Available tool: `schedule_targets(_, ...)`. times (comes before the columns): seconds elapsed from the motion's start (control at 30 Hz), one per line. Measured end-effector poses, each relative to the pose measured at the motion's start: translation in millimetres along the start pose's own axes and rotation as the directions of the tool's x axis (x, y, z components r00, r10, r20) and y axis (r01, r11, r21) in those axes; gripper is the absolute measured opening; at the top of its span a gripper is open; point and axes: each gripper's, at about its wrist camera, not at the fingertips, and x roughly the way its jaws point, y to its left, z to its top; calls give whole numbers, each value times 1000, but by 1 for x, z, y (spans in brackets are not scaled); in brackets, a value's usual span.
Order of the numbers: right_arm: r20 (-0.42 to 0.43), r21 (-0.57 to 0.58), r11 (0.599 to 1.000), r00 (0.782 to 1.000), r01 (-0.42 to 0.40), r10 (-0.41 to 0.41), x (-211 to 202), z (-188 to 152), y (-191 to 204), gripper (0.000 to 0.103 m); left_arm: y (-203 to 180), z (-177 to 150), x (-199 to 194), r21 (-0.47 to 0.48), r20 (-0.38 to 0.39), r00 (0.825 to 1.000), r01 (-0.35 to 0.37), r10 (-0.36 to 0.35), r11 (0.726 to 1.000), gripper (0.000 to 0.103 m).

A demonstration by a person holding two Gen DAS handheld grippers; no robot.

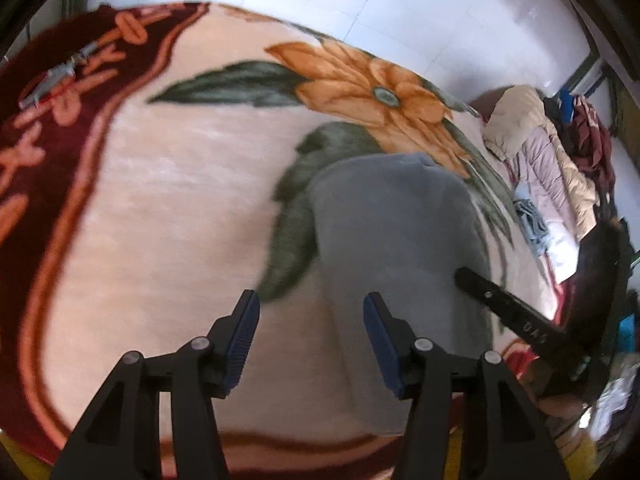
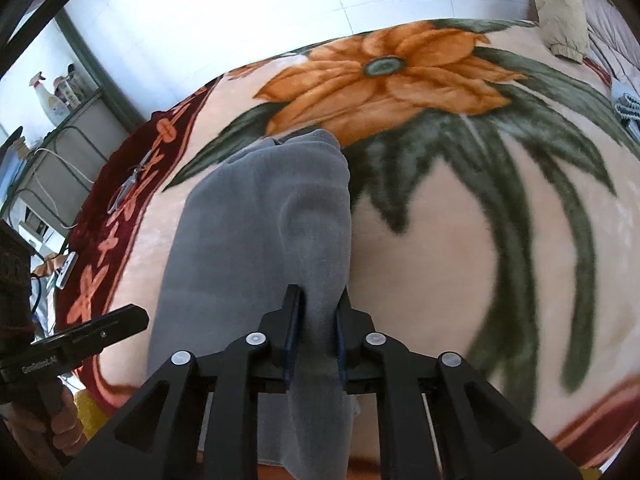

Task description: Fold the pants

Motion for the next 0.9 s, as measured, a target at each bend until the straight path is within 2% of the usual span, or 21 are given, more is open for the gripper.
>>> schedule_targets(0.13, 0, -12, 1000, 1000, 2, -2, 6, -1, -5, 21, -8, -1, 8, -5, -19, 999, 49, -49, 999, 57)
schedule_targets(0.2, -1, -4, 1000, 1000, 6, -6, 9, -2, -9, 24, -16, -2, 10, 25, -21, 999, 49, -49, 998, 57)
schedule_targets(0.3, -11, 18, 1000, 1000, -10, 11, 12, -1, -16, 28, -28, -6, 20, 115, -46, 999, -13, 18, 993, 57)
schedule_targets(0.37, -16, 7, 1000, 1000, -12, 12, 11, 0, -16, 29, -35, -13, 28, 189, -53, 995, -71, 82, 979, 57)
schedule_targets(0.47, -26, -2, 1000, 1000, -9, 9, 5, 1, -13, 29, -36, -20, 32, 219, -40, 994, -94, 106, 971, 57)
schedule_targets(0.67, -26, -61, 998, 1000, -9, 7, -20, 3, 2, 29, -35, -21, 14, 227, -67, 997, -29, 46, 973, 57)
schedule_targets(0.77, -27, -69, 997, 999, -27, 26, -32, 0, 8, 29, -40, -28, 3, 252, -57, 998, -22, 38, 967, 57)
schedule_targets(0.83, -35, -66, 996, 997, -67, 65, -38, -7, 11, 29, -44, -32, 1, 257, -59, 998, -18, 35, 966, 57)
schedule_targets(0.9, -41, -78, 995, 997, -67, 64, -40, -15, 14, 29, -44, -35, 5, 261, -69, 997, -19, 39, 965, 57)
